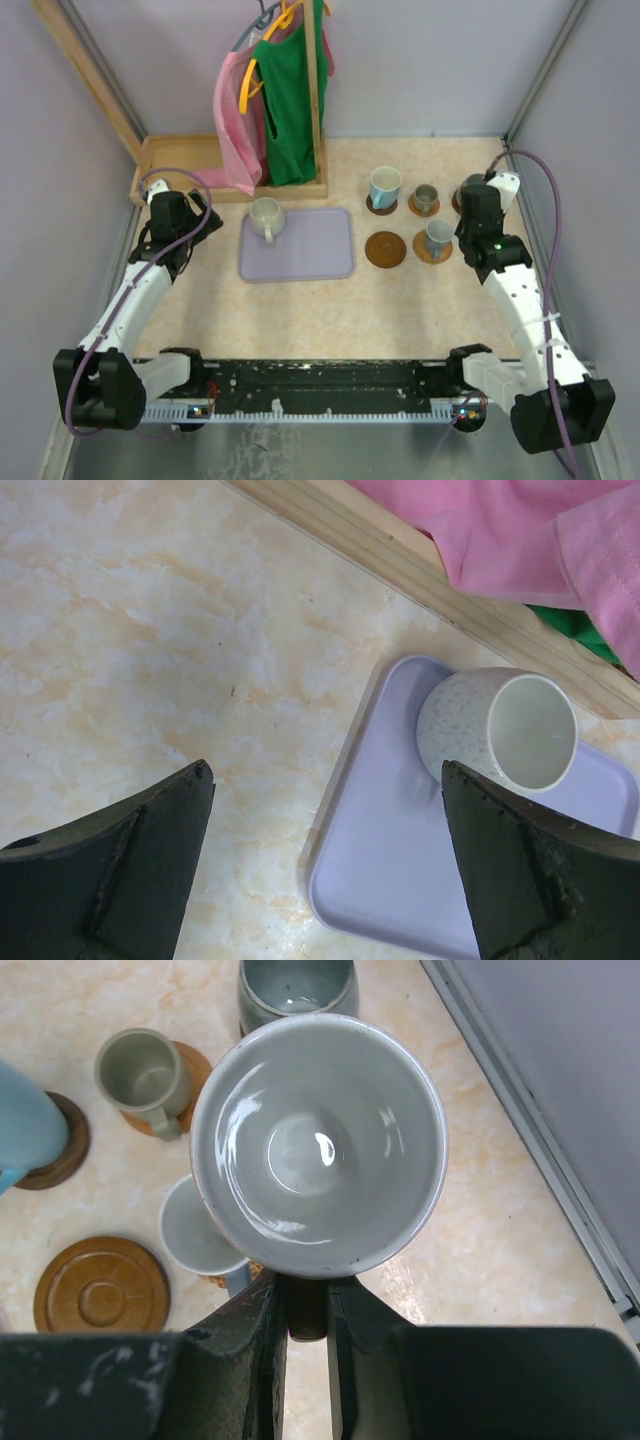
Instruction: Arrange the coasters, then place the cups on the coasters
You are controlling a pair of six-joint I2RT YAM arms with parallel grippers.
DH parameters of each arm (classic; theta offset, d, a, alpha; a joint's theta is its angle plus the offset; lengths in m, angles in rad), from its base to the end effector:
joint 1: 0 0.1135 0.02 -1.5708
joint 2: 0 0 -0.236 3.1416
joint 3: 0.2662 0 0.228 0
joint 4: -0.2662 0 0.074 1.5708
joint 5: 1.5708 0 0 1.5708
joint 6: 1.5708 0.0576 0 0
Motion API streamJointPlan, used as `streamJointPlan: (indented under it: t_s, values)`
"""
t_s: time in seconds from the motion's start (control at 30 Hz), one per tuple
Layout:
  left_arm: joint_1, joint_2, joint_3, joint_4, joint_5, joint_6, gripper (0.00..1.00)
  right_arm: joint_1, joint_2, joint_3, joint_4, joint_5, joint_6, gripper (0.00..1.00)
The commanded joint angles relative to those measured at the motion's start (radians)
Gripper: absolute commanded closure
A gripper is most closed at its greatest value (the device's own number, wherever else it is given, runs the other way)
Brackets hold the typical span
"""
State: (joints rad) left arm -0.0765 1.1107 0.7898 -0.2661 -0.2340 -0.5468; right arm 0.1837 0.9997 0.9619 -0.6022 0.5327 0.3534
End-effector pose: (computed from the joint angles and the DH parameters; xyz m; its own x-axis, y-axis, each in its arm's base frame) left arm 0.2514 -0.0059 0.2405 -0.4103 -0.4758 -0.7780 -0.3881 0.8631 -0.3232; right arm 0.2154 0.0103 0.2898 -0.4667 0.2165 -0.8575 0.4313 0.9022 -0.0069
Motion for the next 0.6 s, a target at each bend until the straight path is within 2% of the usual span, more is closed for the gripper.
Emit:
streamJointPlan:
  t_s: [0.0,0.4,0.57]
  values:
    - [0.005,-0.012,-0.007,0.035,0.025,-0.010,0.00,-0.036,-0.043,-0.037,0.071,-0.024,-0.048,1.00]
    - [0.005,-0.013,-0.021,0.050,0.054,-0.023,0.00,-0.149,-0.101,-0.236,0.214,-0.105,-0.062,1.00]
    - [0.005,-0.009,-0.020,0.052,0.059,-0.028,0.00,-0.207,-0.091,-0.262,0.278,-0.164,-0.062,1.00]
